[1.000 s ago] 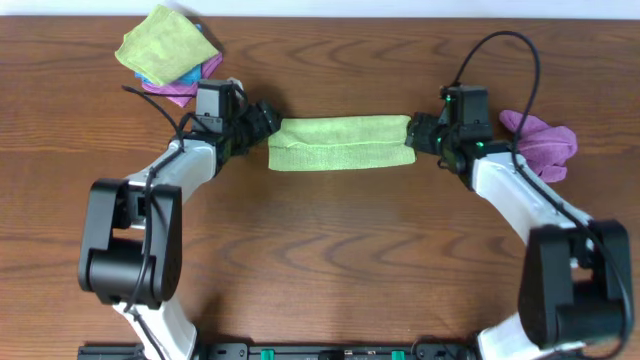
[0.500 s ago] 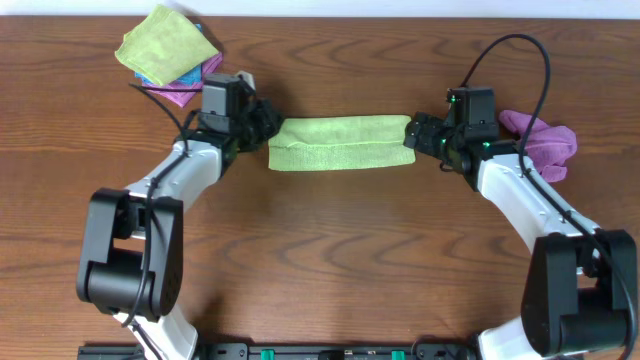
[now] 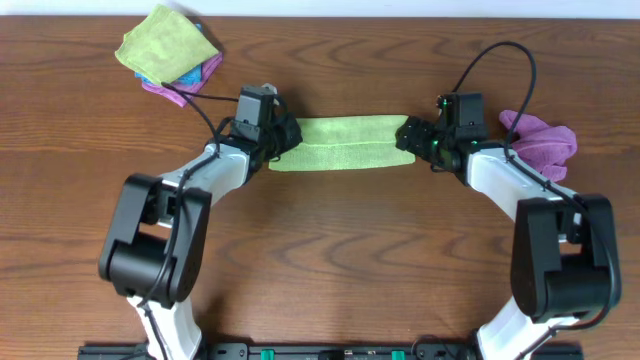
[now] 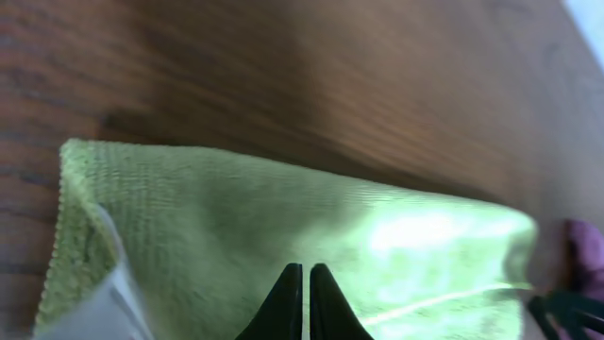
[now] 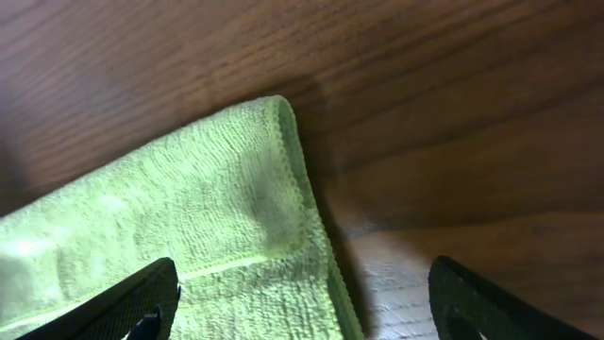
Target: Fold the cloth
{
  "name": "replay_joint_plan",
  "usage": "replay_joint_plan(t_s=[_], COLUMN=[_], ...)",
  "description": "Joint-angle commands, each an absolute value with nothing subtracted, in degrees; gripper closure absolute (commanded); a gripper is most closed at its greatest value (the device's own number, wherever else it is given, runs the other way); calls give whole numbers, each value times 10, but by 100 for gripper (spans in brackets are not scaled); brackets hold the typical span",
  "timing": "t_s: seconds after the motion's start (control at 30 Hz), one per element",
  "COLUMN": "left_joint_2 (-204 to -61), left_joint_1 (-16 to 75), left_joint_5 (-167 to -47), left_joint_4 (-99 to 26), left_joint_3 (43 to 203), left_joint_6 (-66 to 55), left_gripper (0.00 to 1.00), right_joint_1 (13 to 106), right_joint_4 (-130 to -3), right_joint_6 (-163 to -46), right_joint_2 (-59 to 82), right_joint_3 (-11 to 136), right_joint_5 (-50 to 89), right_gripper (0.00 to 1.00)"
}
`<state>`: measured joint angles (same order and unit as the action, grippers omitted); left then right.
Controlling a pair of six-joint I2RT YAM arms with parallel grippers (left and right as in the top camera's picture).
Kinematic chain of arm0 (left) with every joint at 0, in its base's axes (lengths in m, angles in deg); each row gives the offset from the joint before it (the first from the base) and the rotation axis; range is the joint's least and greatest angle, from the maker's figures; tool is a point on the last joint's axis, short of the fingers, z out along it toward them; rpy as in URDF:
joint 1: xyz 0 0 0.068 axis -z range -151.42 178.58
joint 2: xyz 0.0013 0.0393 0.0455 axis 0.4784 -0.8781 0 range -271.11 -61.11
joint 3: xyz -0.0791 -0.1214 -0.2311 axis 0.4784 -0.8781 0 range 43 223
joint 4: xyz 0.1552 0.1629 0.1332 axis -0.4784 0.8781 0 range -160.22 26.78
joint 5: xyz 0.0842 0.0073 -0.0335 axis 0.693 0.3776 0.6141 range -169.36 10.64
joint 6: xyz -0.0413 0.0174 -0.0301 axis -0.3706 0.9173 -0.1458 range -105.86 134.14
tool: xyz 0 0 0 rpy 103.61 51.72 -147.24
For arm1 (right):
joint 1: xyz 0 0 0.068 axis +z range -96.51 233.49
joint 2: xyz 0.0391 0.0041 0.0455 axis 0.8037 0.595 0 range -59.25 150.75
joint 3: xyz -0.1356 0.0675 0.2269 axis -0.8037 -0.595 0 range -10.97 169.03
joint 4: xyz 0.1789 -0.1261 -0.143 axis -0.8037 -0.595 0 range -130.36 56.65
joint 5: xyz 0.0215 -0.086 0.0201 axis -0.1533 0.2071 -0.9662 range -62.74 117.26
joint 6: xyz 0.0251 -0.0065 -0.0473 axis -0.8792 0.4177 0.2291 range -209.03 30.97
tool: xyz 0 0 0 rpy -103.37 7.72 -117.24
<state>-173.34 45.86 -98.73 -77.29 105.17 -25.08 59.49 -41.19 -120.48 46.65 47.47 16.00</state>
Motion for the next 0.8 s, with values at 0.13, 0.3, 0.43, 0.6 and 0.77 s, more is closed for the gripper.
replay_joint_plan(t_s=[0.13,0.3,0.43,0.6,0.77], left_joint_2=[-1775,-1781,-1781,-1781,-1781], left_joint_1=[456,457,457,457,457], left_joint_5=[-967,-967,-967,-968,-969], left_joint_4=[-780,-780,-779,-778,-778], left_joint_3=[1062,1062,1062,1062,1062], left_joint_6=[-268,-271,-270,-271,-271], left_gripper=[94,94,94,94,94], right_joint_1=[592,592,598,609,616], right_joint_4=[-394,-389,-386,-378,-366], right_joint_6=[-1245,-1257,-1259,-1263,-1278], right_joint_2=[471,481,491,501,508], right_joint_3=[483,483,483,483,483], right_joint_5=[136,128,123,122,117], right_gripper=[17,18,19,22,27])
